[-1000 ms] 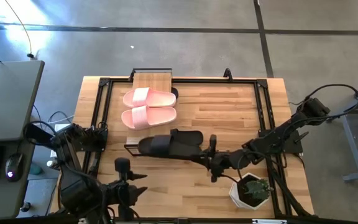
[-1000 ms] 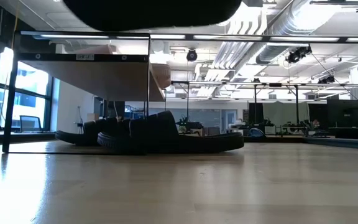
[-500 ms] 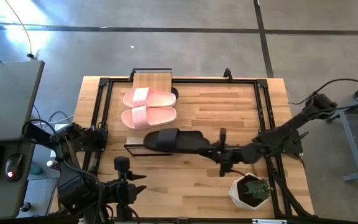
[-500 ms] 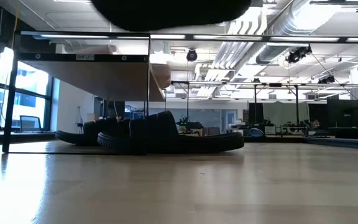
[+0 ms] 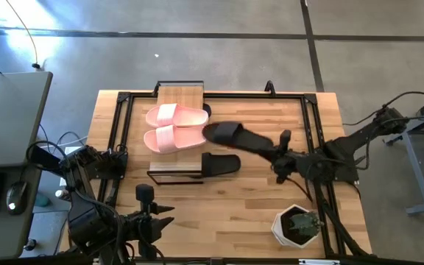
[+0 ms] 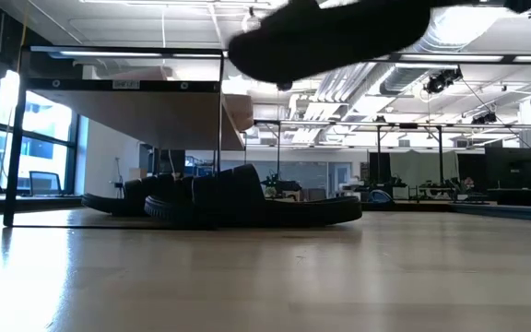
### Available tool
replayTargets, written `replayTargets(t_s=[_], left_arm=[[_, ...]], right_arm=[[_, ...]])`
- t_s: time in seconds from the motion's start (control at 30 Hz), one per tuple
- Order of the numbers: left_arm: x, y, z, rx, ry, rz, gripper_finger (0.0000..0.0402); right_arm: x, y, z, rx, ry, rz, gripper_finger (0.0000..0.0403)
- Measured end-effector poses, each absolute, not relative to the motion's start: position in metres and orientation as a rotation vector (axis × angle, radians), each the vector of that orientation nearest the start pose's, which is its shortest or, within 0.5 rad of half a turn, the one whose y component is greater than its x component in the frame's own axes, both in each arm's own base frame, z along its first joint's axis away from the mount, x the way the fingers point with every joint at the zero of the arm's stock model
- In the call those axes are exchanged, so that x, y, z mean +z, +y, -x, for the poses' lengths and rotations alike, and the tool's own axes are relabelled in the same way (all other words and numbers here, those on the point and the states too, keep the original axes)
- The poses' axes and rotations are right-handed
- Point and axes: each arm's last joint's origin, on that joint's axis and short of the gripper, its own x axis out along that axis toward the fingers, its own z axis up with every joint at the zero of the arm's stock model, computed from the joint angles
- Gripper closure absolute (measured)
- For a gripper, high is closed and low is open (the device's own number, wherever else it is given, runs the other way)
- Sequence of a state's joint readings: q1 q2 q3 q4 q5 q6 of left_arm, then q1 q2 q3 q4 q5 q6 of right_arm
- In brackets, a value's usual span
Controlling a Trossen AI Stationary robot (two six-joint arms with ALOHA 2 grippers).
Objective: Pick and place slides into the shelf
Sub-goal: Put the black slide under the shelf
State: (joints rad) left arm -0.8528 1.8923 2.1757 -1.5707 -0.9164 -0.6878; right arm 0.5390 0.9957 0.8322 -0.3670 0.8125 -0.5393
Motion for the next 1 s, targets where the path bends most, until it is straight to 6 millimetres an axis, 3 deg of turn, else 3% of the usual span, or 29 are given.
replayTargets(t_s=[0.27,0.67,1.0], left_arm=[[0.398,-0.244,-0.245,0.316,0.712,-0.387,0.0291],[0.4,-0.243,-0.246,0.349,0.67,-0.43,0.0291],[0.402,-0.237,-0.252,0.428,0.608,-0.453,0.0291]], right_arm=[[0.294,0.069,-0.159,-0.312,0.593,0.777,0.0366],[0.214,0.068,-0.149,-0.332,0.667,0.818,0.0366],[0.177,0.062,-0.145,-0.226,0.721,0.81,0.0366]])
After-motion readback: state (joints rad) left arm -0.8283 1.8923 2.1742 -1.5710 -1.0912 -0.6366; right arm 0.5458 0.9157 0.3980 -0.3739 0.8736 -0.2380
